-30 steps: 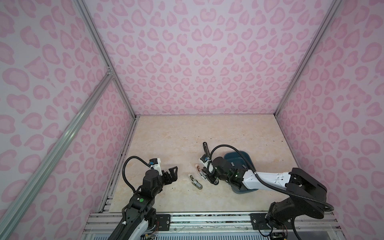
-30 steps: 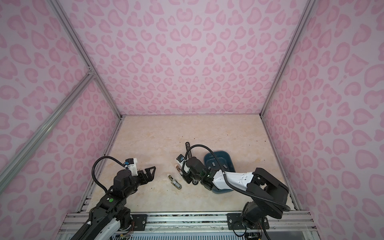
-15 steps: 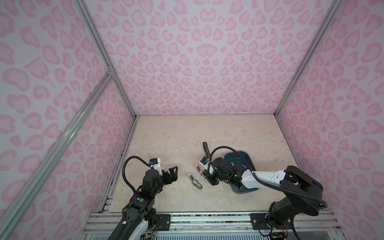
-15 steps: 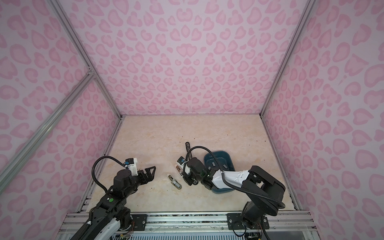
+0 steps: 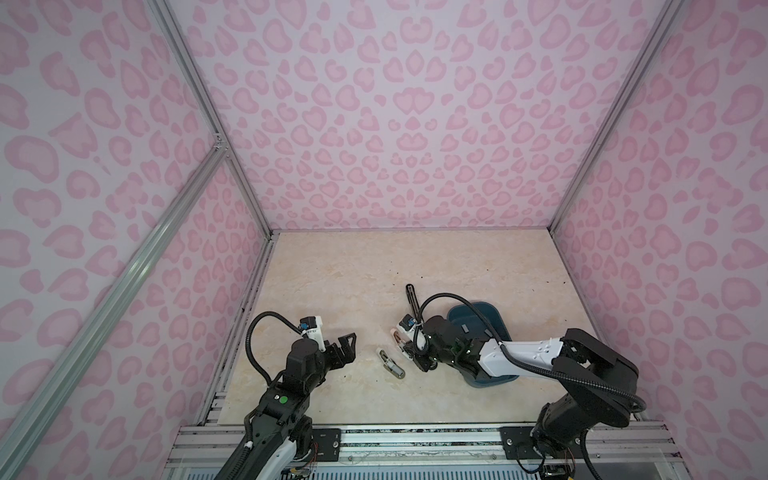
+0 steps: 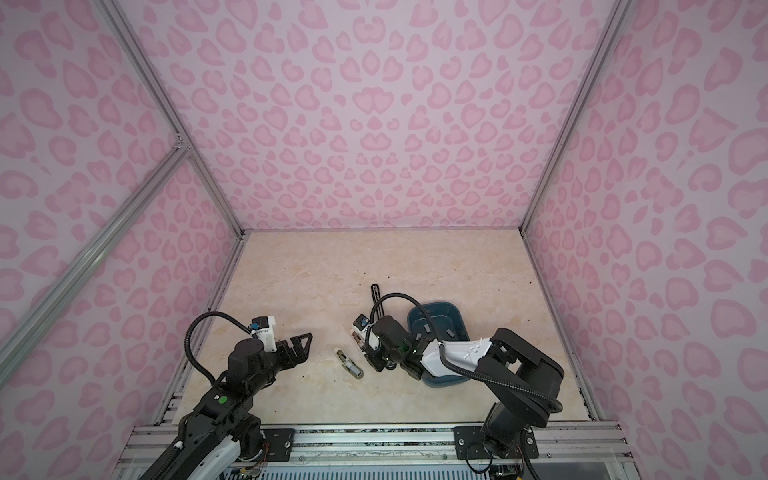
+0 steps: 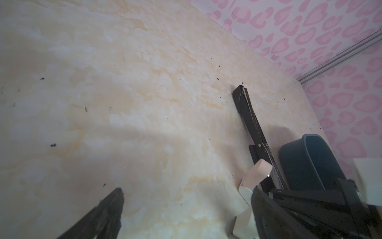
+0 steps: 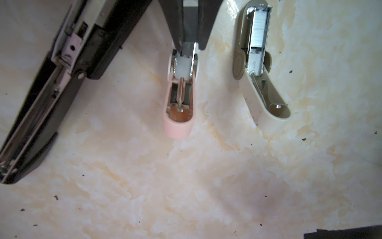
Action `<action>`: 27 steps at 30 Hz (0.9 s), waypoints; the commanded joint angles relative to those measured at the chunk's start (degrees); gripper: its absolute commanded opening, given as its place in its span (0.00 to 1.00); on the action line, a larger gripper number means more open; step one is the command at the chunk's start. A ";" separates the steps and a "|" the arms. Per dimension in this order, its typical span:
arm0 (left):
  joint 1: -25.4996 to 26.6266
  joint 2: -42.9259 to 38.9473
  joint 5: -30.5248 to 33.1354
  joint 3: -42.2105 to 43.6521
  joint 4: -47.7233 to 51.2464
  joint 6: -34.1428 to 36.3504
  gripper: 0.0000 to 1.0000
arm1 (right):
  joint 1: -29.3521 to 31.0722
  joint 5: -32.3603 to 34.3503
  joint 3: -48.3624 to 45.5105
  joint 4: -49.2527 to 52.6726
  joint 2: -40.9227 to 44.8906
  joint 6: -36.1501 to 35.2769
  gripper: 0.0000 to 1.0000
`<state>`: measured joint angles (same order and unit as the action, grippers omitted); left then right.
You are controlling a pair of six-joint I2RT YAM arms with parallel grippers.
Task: Load the staples into the stapler
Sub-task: 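Lower the held strip into the pink-and-white stapler's open channel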
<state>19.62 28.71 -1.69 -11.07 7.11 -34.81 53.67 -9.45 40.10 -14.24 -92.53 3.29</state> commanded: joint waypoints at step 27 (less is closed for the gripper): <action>0.34 0.18 0.38 -0.58 -1.71 0.09 0.97 | 0.00 1.97 1.59 0.66 -3.09 1.18 0.00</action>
<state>19.88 28.91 -1.50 -11.11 7.11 -34.85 53.69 -8.36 41.69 -13.69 -95.24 3.53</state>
